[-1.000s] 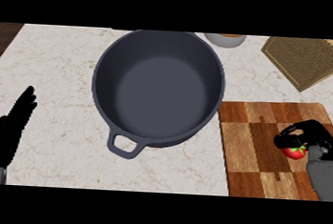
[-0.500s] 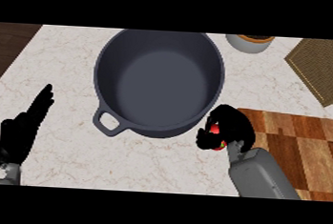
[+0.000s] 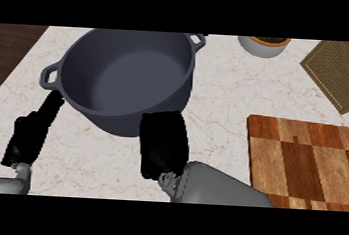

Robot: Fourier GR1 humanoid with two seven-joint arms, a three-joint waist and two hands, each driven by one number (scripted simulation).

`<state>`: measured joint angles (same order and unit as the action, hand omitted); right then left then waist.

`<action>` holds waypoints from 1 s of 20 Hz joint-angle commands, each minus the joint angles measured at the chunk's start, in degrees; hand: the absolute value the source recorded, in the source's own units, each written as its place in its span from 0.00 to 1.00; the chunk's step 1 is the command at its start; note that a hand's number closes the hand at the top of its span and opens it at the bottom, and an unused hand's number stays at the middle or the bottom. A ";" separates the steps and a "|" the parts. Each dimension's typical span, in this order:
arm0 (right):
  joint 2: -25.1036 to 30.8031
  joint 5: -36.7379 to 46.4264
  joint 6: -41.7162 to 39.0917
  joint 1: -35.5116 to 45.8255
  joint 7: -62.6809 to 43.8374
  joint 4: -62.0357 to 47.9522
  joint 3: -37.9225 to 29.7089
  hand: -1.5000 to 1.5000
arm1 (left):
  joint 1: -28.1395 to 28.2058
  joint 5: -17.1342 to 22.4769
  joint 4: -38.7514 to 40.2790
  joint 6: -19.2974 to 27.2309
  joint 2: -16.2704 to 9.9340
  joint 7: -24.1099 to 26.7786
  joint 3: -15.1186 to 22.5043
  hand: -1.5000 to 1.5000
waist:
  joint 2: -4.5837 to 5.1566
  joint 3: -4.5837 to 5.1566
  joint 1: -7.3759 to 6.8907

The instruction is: Pick the tomato from the cutting board and place it in the pot

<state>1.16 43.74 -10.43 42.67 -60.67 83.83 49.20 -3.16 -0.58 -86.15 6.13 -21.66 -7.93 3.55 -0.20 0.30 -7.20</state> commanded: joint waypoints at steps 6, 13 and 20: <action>-1.11 7.37 7.60 18.48 -17.24 1.21 4.39 1.00 | -0.46 -0.55 2.57 0.77 0.79 0.36 -0.47 0.50 | -0.25 -0.03 2.17; -1.12 5.70 15.78 25.58 -18.49 -2.80 -1.17 1.00 | 0.26 -0.85 2.02 0.81 0.63 1.79 -0.90 0.50 | 0.13 -0.07 1.83; -1.12 4.59 20.17 30.15 -14.62 -9.74 -5.20 1.00 | 0.55 0.67 1.60 0.24 0.29 0.00 -2.73 0.50 | 0.39 -0.16 3.78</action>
<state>0.82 49.59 3.89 69.23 -67.27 78.10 46.38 -3.01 -0.70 -84.86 6.90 -21.45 -7.87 1.52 -0.01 0.15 -4.09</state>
